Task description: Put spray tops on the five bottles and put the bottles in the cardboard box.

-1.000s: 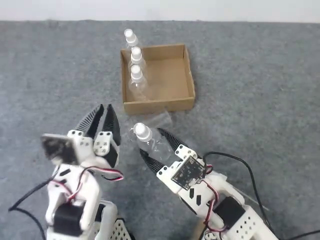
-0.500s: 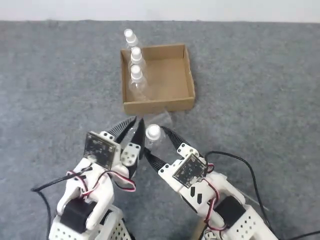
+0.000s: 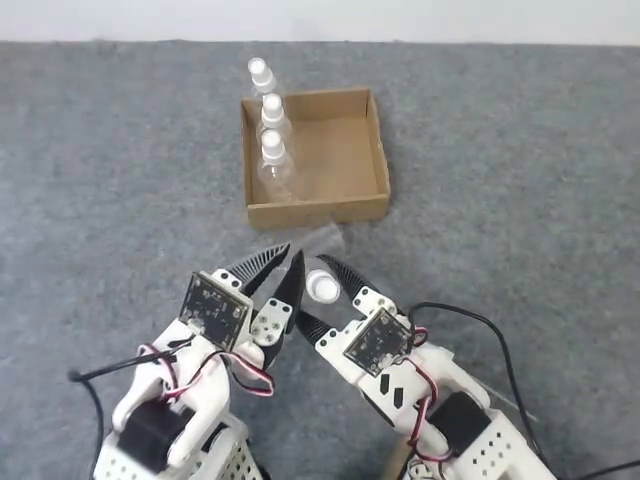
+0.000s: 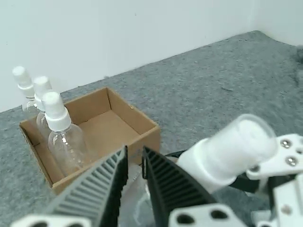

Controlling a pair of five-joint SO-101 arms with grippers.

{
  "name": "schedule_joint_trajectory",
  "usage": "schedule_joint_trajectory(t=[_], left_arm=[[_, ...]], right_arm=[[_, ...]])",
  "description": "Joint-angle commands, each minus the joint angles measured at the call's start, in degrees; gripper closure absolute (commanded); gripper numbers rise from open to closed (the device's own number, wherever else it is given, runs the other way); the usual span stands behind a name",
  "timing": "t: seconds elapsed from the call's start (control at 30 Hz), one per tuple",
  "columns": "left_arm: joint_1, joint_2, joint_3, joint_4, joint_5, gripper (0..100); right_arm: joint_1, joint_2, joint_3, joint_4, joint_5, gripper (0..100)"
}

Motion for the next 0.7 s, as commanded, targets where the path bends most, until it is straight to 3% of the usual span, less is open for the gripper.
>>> schedule_joint_trajectory(t=[0.0, 0.33, 0.67], left_arm=[[-0.9, -0.2, -3.6, 2.5, -0.4, 95], [-18.8, -0.2, -4.3, -1.0, -4.6, 95], [-32.4, -0.2, 5.6, -1.8, -6.0, 95]], right_arm=[[0.3, -1.9, 1.2, -1.3, 0.5, 99.2], [0.3, -1.9, 1.2, 0.7, 0.5, 99.2], [0.3, -1.8, 1.1, 1.5, 1.0, 99.2]])
